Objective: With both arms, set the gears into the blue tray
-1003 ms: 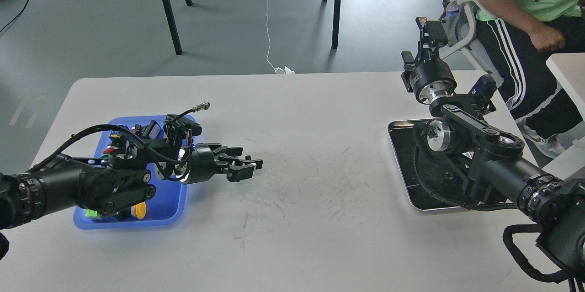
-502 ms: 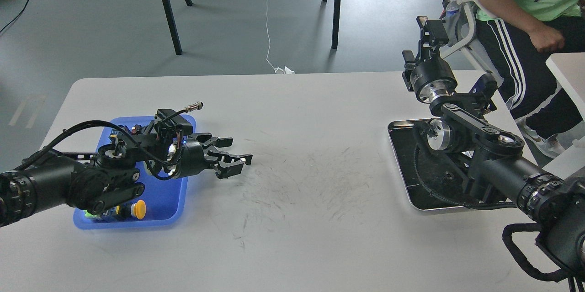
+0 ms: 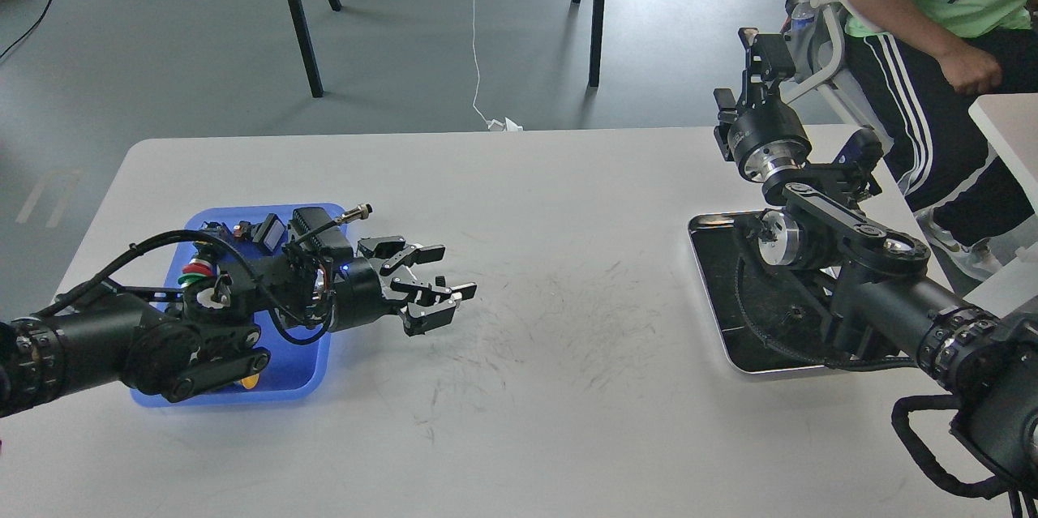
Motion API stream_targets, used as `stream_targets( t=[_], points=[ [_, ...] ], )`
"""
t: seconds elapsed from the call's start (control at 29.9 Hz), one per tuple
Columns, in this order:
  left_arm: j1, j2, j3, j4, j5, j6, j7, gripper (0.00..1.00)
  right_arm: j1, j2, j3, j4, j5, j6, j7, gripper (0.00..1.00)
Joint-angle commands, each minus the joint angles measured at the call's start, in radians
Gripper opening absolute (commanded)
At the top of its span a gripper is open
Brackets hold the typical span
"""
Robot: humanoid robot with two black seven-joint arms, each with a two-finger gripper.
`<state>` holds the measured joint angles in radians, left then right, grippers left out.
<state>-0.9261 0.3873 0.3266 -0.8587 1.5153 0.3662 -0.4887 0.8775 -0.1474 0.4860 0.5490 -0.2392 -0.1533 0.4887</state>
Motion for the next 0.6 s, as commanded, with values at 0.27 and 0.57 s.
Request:
stream_targets(
  t=[0.27,0.57],
  points=[
    [0.026,-0.021,0.002,0.082,-0.003,0.002,0.0,0.79,0.003,-0.001,-0.001,0.005,0.0,-0.005,0.0,0.96],
    [0.049,-0.019,0.003,0.116,0.0,0.0,0.0,0.67,0.002,-0.001,-0.004,0.003,0.0,-0.005,0.0,0.96]
  ],
)
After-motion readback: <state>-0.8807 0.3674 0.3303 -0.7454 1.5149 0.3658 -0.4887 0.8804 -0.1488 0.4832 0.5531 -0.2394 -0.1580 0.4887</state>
